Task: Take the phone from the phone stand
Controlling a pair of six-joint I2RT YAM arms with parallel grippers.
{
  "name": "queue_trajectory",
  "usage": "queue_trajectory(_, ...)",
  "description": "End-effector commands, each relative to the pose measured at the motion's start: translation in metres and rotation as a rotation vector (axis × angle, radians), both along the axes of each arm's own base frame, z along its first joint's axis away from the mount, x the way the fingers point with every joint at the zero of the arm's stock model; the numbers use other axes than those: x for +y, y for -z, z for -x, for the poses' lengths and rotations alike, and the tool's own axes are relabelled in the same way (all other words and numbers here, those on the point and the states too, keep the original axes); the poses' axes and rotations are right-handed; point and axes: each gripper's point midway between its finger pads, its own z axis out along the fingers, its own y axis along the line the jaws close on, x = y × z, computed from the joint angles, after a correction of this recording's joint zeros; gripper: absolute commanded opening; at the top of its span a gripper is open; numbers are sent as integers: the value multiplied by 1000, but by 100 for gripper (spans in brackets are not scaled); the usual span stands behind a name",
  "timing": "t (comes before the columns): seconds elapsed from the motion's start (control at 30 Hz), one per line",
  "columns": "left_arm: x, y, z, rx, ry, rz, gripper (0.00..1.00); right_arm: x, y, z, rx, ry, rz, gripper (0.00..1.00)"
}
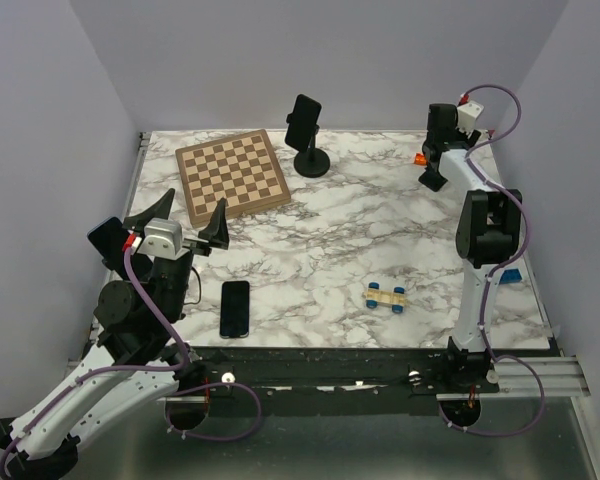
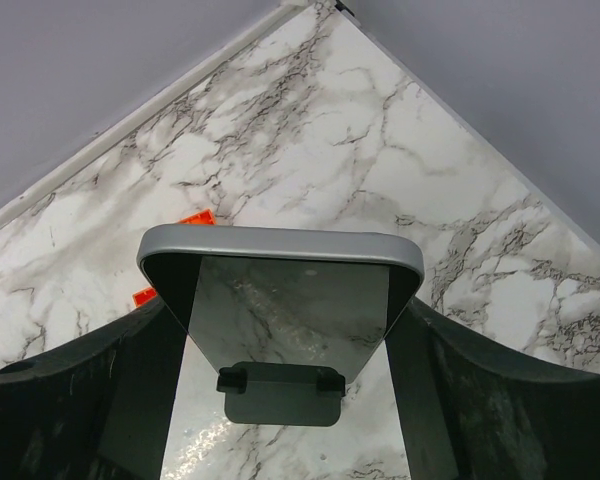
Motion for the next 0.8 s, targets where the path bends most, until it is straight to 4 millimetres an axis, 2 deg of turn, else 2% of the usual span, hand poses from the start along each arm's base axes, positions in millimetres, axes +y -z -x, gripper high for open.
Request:
queue_trajectory(0.0,-2,-10,4,-17,24,15,99,-11,-6,-4,-32,47,27,60)
queue_trajectory(0.13,-4,-8,1,-9,18,3,99,-14,-30,1,-56,57,35,47)
queue_trajectory(0.3,-3,-6,0,-5,9,3,98,-11,-79,13,-114,32,43,31)
queue_trajectory(0.4,-1,-6,-1,-9,-5,-3,99,-11,-108,26,-151,18,53,29)
queue_trajectory(0.53,0,-3,-4,-5,-30,-17,98,-4,-130,45,-171,-2,53,26)
queue_trajectory(0.63,0,-1,-6,-3,-38,-29,98,22,-131,61,-141,-68,8,22)
queue_trajectory(0.77,-1,2,-9,0,-48,-40,99,93,-105,85,-15,-243,-85,18)
